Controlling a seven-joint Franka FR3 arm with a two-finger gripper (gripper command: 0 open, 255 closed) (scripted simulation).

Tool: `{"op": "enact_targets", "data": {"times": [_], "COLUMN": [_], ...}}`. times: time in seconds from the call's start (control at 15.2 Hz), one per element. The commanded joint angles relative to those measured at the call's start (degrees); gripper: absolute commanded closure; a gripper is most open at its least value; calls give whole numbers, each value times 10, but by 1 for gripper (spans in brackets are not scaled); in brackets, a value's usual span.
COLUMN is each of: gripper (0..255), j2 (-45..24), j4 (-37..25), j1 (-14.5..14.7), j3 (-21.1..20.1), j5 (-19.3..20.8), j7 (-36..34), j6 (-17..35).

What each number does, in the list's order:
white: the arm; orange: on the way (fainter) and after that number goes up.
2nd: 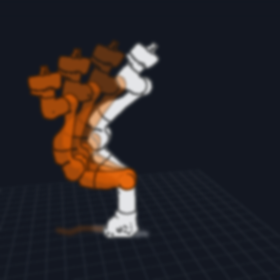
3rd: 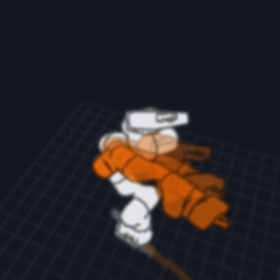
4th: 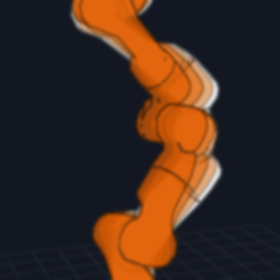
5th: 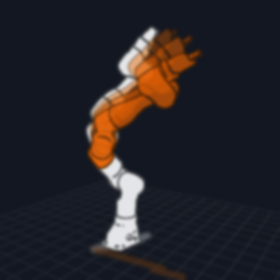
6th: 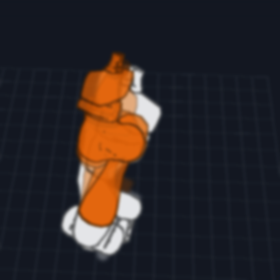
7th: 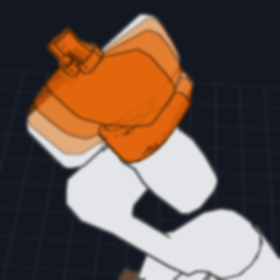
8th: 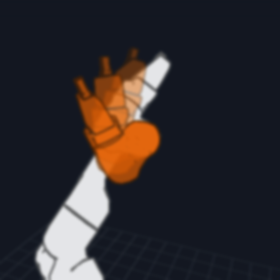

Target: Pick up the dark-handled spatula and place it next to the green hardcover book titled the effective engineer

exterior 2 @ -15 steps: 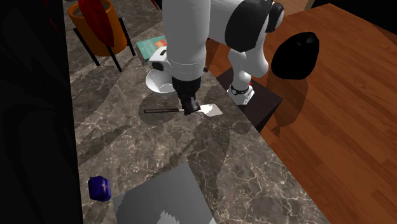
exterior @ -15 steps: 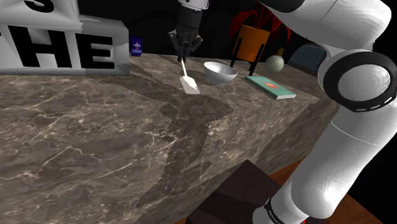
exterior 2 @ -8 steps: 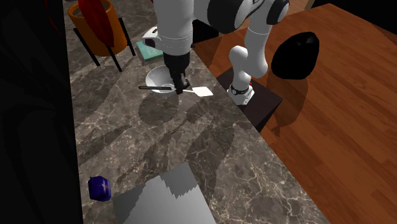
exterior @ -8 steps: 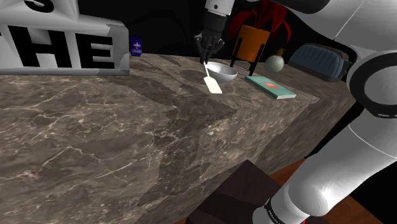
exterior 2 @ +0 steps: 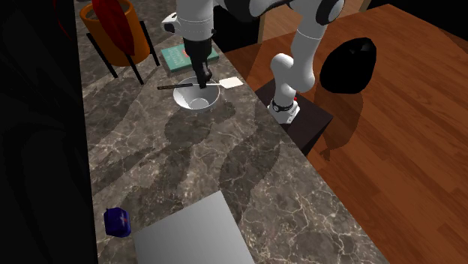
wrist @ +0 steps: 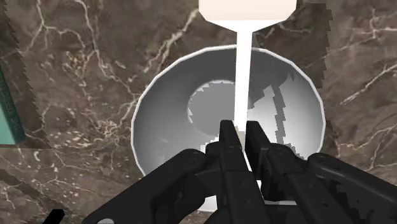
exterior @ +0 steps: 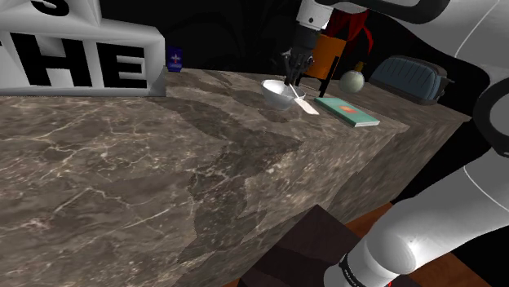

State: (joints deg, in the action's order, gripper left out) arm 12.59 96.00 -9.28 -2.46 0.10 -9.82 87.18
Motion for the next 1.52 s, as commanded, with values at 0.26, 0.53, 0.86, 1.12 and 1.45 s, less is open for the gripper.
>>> {"op": "enact_targets", "data": {"times": [0.26, 0.53, 0.86, 1.12, 1.45], "gripper": [255, 255, 255, 255, 255], "j2": [28, 34, 29, 13, -23], "j4": [25, 31, 23, 4, -36], "j1": [-31, -51, -76, -96, -121], "j3": [54, 91, 139, 178, 229], "j5": [7, 14, 21, 24, 18], "j7": [85, 142, 214, 273, 350], "j6": [-2, -2, -4, -5, -10]}}
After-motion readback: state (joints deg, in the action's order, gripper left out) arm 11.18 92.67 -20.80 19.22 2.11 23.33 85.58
